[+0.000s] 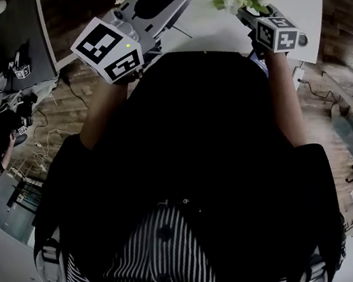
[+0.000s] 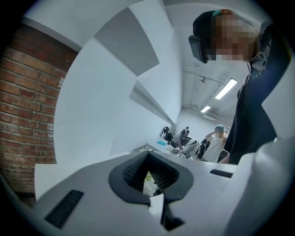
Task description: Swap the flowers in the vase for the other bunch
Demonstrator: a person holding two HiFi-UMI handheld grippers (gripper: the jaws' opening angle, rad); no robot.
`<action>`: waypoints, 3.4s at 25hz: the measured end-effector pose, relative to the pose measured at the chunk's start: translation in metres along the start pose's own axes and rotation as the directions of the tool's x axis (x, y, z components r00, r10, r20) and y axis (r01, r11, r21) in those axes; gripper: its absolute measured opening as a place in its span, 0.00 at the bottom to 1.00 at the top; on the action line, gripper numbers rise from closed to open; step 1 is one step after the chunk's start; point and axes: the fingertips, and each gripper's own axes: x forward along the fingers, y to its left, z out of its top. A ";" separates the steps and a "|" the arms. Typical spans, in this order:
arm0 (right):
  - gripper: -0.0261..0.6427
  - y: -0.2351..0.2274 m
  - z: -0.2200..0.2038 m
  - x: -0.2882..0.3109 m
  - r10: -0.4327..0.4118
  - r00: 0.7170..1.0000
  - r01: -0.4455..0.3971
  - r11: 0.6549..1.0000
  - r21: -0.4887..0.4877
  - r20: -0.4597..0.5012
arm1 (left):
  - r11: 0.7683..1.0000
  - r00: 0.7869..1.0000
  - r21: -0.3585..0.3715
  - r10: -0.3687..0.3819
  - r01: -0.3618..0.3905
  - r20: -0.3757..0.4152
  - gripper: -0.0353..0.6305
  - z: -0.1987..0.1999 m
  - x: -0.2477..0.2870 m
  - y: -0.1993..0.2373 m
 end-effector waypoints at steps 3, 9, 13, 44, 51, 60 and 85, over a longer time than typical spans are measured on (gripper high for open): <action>0.38 -0.002 0.004 0.000 0.005 1.000 -0.004 1.000 -0.006 0.017 | 1.000 1.000 0.000 0.028 -0.028 0.011 0.06 0.001 -0.005 0.001; 0.23 -0.005 0.002 -0.006 0.019 1.000 -0.019 1.000 -0.013 0.004 | 0.998 0.998 0.000 0.057 -0.057 0.014 0.06 -0.004 -0.007 -0.002; 0.12 -0.011 0.001 -0.009 -0.014 1.000 0.014 1.000 -0.022 0.000 | 0.998 0.998 -0.013 0.063 -0.062 0.022 0.06 -0.006 -0.009 -0.002; 0.06 0.014 0.041 -0.058 -0.013 0.996 0.022 0.994 -0.106 0.088 | 0.998 0.999 0.044 -0.037 0.035 0.038 0.06 0.008 0.001 -0.019; 0.06 0.030 0.061 -0.073 -0.022 0.992 0.040 0.988 -0.148 0.120 | 0.996 0.997 0.061 -0.068 0.065 0.041 0.06 0.013 -0.001 -0.019; 0.06 0.050 0.089 -0.102 -0.028 0.985 0.062 0.978 -0.201 0.169 | 0.993 0.994 0.073 -0.096 0.093 0.044 0.06 0.016 0.002 -0.022; 0.06 0.128 0.126 -0.107 0.103 0.994 -0.076 0.916 -0.393 0.046 | 1.000 0.989 -0.001 -0.001 0.001 0.150 0.06 0.010 -0.025 0.004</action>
